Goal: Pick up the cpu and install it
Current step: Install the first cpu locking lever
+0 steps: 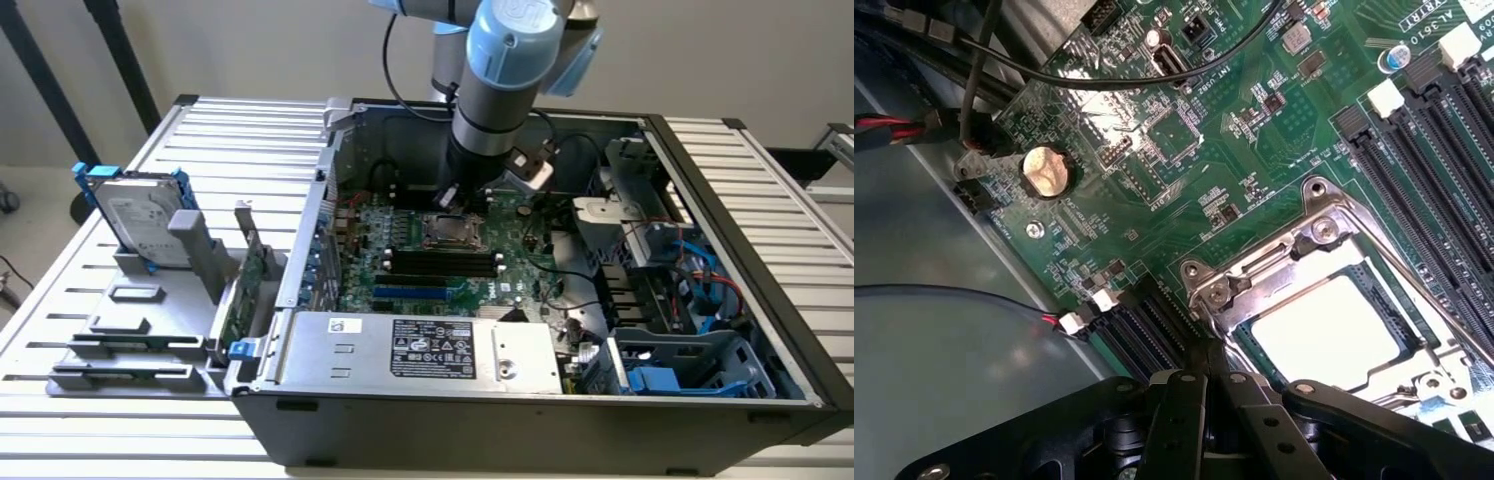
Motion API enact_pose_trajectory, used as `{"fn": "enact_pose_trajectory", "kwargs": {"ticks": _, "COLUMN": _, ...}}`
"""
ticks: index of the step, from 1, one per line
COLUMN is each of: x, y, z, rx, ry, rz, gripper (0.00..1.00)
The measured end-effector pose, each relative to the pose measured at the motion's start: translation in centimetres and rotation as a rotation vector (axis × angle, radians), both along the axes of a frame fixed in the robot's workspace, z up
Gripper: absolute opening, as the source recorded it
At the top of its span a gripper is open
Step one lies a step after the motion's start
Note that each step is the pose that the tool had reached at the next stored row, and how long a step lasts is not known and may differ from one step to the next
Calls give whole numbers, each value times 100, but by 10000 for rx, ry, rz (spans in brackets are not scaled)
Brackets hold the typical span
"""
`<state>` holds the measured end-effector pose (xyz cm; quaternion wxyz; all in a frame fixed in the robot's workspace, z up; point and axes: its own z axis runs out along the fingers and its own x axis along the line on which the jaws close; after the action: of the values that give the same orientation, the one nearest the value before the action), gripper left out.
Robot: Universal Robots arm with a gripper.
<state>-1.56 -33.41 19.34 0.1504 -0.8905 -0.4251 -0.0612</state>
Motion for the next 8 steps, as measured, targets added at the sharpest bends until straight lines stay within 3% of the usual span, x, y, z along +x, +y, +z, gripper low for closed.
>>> {"fn": "enact_pose_trajectory", "kwargs": {"ticks": 2, "x": 1, "y": -5, "z": 1, "rx": 4, "ry": 3, "rz": 18, "gripper": 11}}
{"fn": "enact_pose_trajectory", "kwargs": {"ticks": 8, "x": 8, "y": -4, "z": 0, "rx": 85, "ry": 2, "rz": 82, "gripper": 11}}
